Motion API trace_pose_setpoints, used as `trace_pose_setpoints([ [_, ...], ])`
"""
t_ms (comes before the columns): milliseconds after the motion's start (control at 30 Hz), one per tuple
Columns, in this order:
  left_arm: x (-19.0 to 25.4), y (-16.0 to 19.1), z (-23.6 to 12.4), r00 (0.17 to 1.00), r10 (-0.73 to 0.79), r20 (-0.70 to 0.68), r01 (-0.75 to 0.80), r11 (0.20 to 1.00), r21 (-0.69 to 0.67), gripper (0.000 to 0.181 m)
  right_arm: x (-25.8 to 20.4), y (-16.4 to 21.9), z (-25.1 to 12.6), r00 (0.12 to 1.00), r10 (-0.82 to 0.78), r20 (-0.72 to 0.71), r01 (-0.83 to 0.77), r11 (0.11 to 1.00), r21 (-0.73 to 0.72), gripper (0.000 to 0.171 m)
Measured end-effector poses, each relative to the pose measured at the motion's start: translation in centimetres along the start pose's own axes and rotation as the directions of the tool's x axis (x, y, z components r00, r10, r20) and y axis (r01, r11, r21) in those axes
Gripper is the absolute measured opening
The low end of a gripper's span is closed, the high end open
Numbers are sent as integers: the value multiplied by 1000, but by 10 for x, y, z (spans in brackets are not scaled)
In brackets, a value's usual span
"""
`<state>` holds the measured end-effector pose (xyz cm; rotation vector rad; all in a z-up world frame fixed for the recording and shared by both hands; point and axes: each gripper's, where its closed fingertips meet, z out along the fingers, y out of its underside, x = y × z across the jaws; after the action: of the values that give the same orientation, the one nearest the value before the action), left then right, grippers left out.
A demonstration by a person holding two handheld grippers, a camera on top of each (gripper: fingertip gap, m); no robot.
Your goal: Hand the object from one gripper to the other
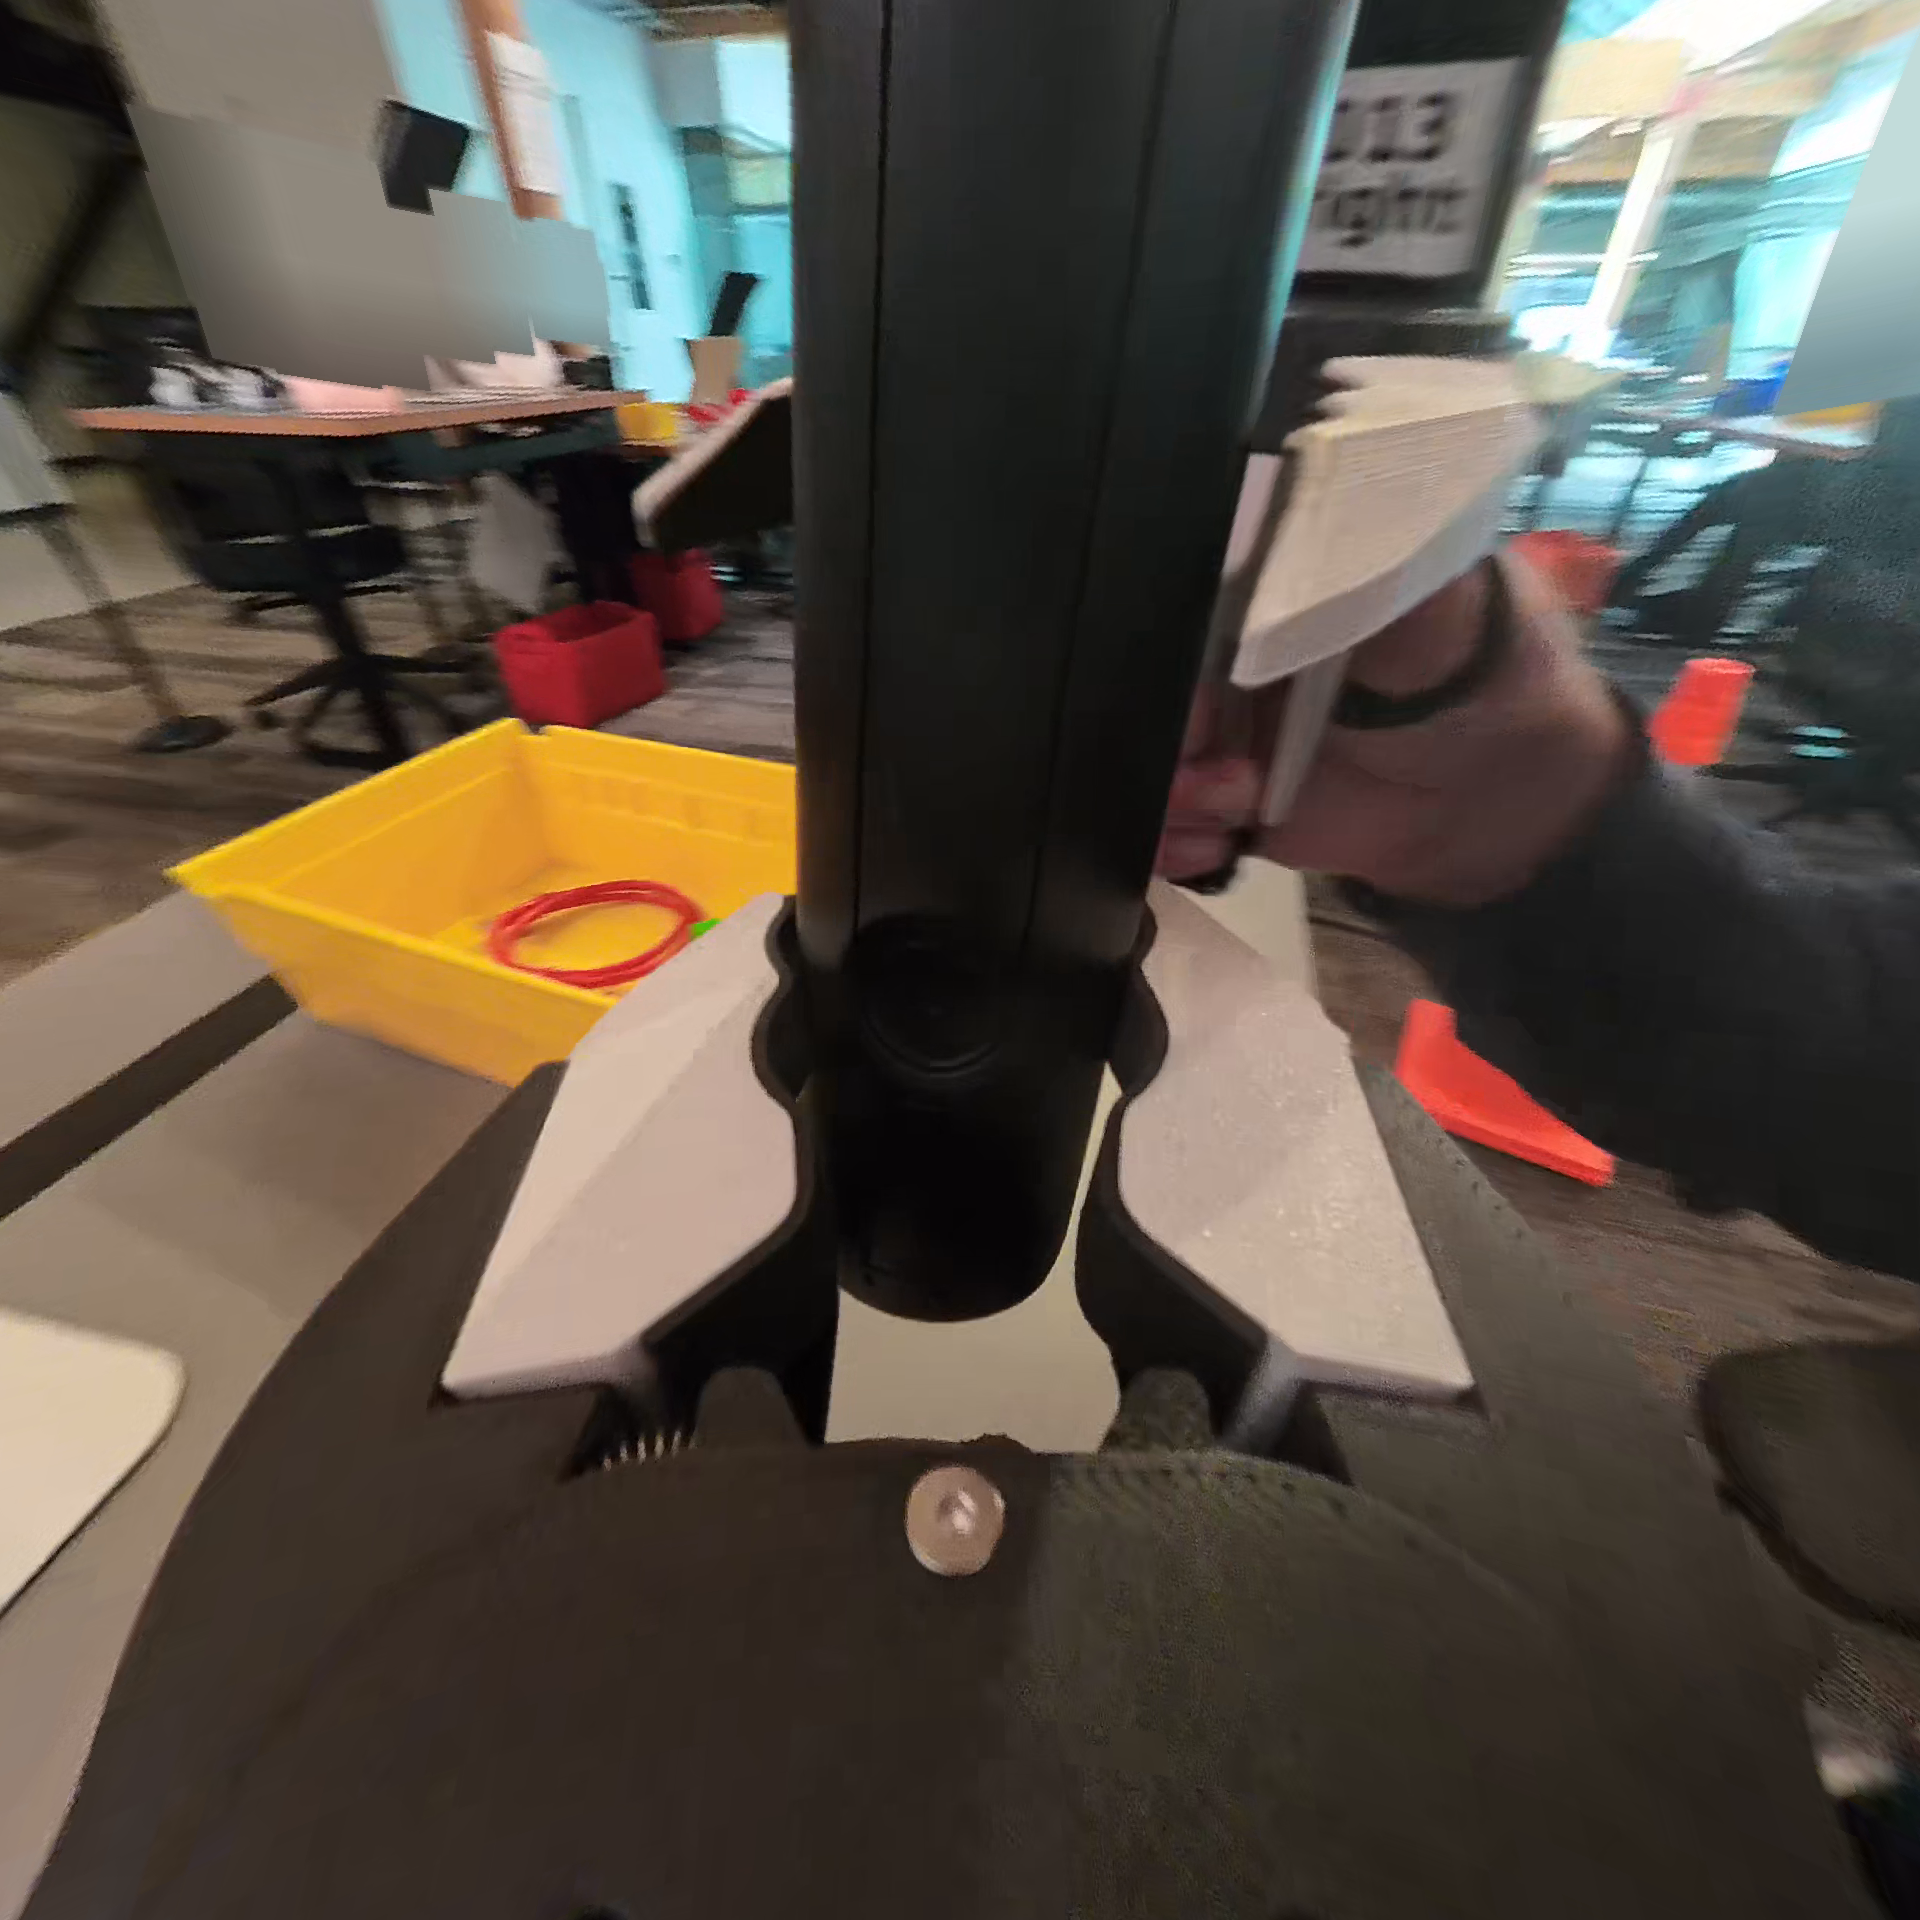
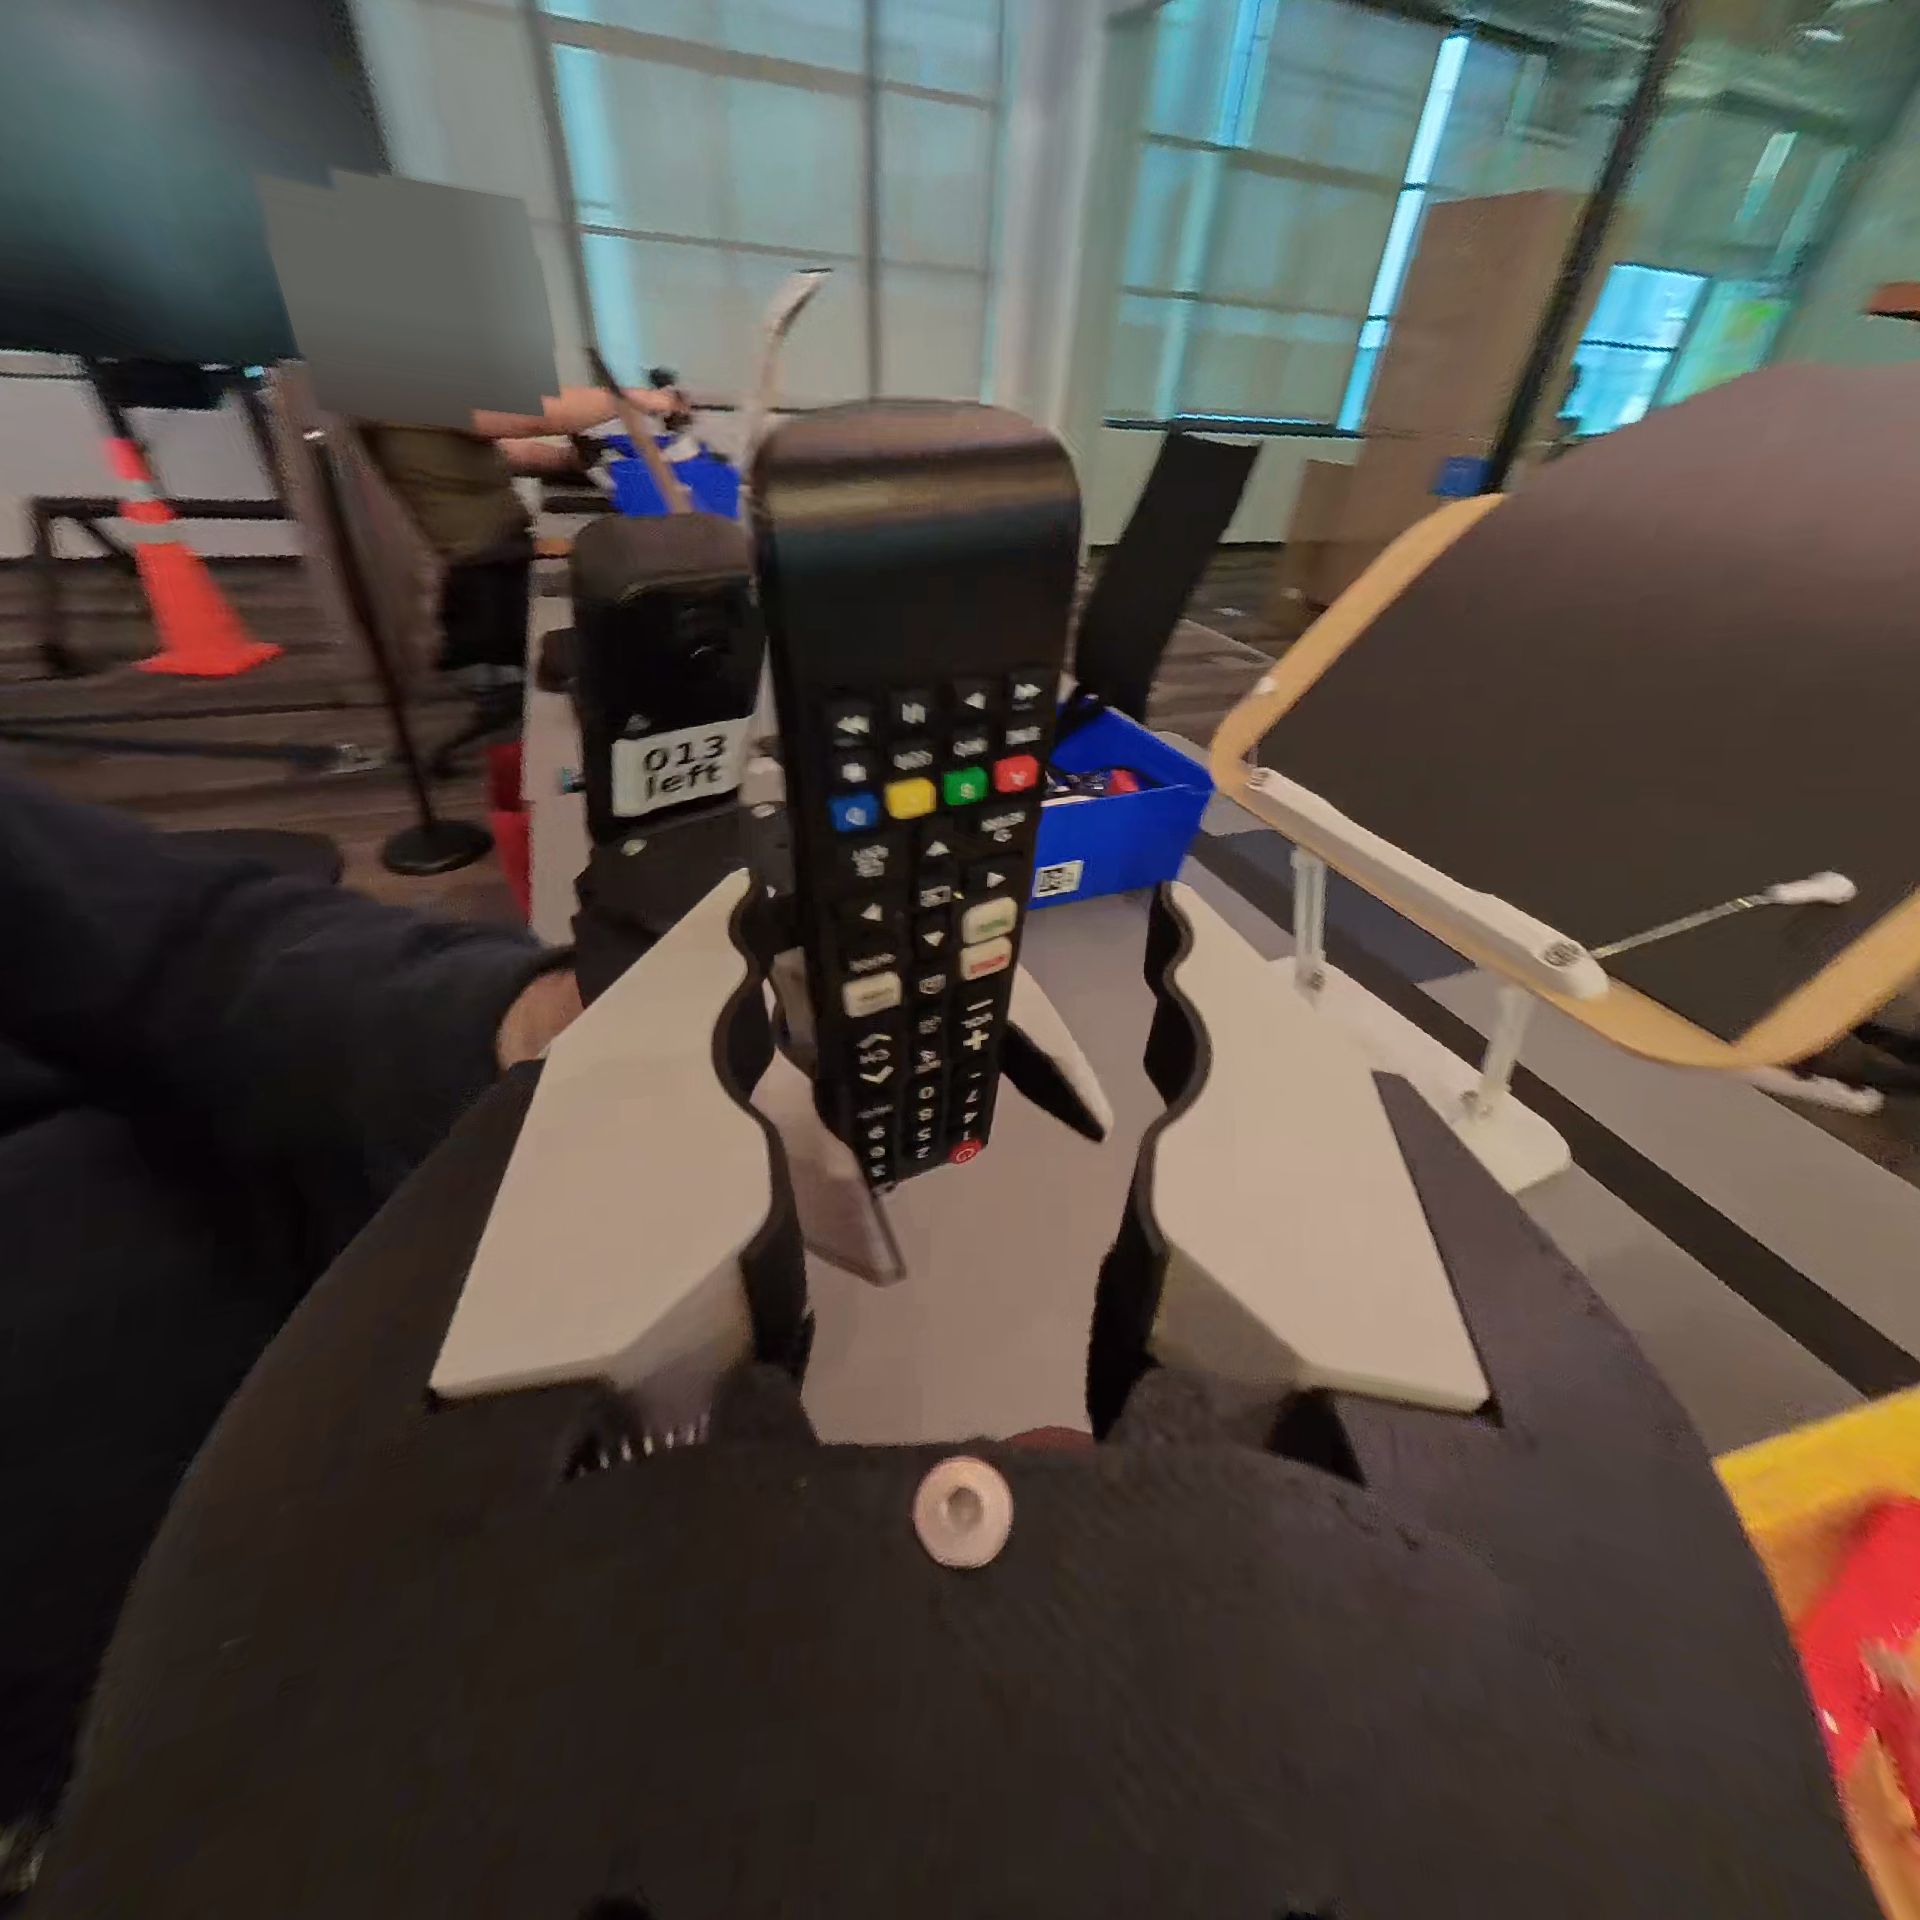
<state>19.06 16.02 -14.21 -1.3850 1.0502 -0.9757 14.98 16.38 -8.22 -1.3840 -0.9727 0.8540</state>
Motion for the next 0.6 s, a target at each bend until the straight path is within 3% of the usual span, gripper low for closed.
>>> trace_pose_setpoints([
  [133, -21, 10, 2, 972, 83, 218, -74, 996, -46, 56, 8, 6, 3, 985, -6, -174, 5, 1000, -7, 55],
  [233, -29, 16, 3, 925, 184, 332, -156, 982, -109, 56, 6, 8, 10, 978, -30, -208, 33, 999, 12, 34],
  [300, -33, 15, 3, 902, 221, 372, -186, 974, -128, 56, 5, 7, 11, 977, -42, -209, 50, 998, 33, 31],
  [400, -33, 15, 3, 905, 231, 359, -198, 972, -126, 55, -2, 6, 14, 988, -78, -131, 81, 996, 24, 30],
  [600, -8, 0, -6, 962, 250, 107, -248, 968, -36, 56, -15, -2, 3, 985, -54, 165, 55, 998, 2, 28],
])
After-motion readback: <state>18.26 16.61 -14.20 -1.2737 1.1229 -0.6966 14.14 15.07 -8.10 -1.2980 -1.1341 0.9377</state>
